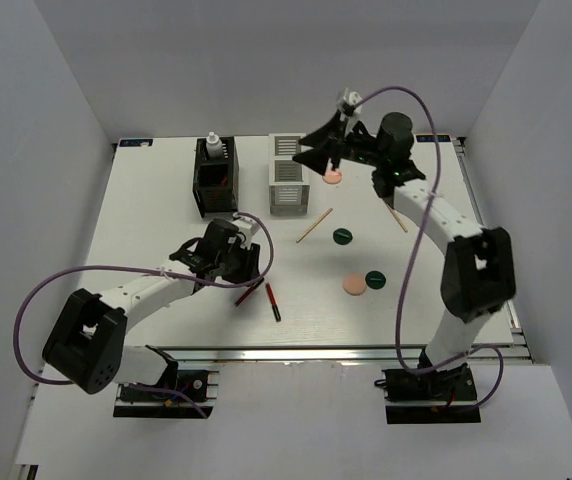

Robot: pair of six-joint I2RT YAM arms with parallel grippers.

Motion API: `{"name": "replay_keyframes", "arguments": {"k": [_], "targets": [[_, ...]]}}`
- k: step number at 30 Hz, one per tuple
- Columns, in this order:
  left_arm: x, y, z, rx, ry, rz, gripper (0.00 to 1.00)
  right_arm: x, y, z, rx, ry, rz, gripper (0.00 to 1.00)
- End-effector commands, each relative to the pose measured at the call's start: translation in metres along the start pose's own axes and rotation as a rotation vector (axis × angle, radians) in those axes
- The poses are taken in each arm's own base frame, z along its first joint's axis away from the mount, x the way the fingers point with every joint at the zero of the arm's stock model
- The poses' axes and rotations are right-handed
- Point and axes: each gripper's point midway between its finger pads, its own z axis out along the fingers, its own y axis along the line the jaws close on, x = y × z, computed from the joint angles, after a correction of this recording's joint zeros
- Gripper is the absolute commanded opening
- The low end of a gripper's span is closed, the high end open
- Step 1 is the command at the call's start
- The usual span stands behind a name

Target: Organize the makeup

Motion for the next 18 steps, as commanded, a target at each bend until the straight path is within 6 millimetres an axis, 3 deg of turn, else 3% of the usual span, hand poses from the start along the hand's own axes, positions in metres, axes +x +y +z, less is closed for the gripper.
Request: {"name": "replay_keyframes", "arguments": {"k": [1,9,18], "targets": [[0.001,0.002,-0.002,-0.027,0.027,0.118,0.56,0.034,0.046,-0.026,-0.11,0.137,0.077,0.61],[0.02,0.006,0.019,-0.115,0.099,0.202,0.51,0.073,0.089,-0.08,-0.047,0.295,0.08,0.6],[0.032,0.021,0.033,-0.212,0.141,0.232,0.27,0.083,0.11,-0.096,-0.022,0.307,0.136,0.6]]}}
